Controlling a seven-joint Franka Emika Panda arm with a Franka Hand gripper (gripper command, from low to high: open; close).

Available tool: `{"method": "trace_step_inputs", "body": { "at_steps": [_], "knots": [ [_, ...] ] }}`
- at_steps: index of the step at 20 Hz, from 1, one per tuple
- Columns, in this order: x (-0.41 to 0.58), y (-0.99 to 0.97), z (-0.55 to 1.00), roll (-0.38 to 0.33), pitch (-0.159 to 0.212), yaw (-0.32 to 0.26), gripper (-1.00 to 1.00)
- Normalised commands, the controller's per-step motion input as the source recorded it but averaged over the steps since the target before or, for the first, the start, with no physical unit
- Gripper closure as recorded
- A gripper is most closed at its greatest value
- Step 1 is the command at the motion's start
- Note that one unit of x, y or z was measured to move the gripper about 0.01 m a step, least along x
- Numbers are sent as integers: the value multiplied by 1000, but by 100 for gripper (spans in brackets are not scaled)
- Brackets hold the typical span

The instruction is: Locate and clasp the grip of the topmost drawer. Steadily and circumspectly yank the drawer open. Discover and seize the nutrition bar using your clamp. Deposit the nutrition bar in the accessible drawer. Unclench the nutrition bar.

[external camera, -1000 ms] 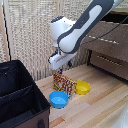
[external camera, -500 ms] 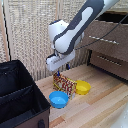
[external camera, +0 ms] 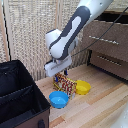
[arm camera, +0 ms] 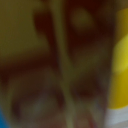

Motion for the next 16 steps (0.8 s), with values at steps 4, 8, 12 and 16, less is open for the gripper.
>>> {"method": "trace_step_inputs", "body": {
  "at_steps": [4,8,12,16],
  "knots": [
    [1,9,-26,13,0,-1,100],
    [23,46,0,0,0,4,100],
    [0,47,0,0,19,-3,100],
    [46,0,0,0,0,-15,100]
  ]
}}
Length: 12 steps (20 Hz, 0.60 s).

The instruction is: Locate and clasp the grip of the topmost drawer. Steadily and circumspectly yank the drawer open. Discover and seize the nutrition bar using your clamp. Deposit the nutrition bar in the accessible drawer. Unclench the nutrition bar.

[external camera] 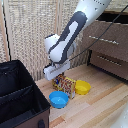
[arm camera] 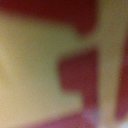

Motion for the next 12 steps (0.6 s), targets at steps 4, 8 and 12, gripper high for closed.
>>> {"method": "trace_step_inputs", "body": {
  "at_steps": [4,8,12],
  "knots": [
    [144,0,167,0,31,-57,100],
    [267,0,666,0,115,-27,100],
    [326,0,858,0,147,-31,100]
  ]
}}
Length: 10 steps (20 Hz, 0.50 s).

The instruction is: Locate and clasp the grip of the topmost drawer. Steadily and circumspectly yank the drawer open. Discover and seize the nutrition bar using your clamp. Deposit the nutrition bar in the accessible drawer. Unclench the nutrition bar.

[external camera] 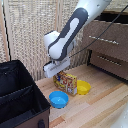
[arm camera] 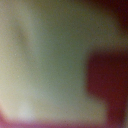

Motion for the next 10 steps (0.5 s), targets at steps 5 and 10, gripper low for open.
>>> {"method": "trace_step_inputs", "body": {
  "at_steps": [5,10],
  "knots": [
    [408,0,956,4,97,-46,100],
    [434,0,1000,0,77,-55,100]
  ]
}}
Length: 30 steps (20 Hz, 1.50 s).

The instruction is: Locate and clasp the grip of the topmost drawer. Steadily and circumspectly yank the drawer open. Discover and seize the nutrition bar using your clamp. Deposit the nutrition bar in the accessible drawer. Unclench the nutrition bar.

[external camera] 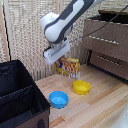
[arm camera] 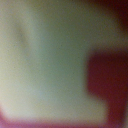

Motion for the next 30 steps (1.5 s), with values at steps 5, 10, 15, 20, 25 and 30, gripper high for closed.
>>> {"method": "trace_step_inputs", "body": {
  "at_steps": [5,10,15,20,25,30],
  "knots": [
    [418,-2,1000,0,87,-48,100],
    [387,0,1000,0,52,-80,100],
    [270,-7,1000,0,46,-95,100],
    [96,-383,969,59,12,-69,100],
    [0,-626,973,78,4,-79,100],
    [0,-578,987,63,28,-35,100]
  ]
}}
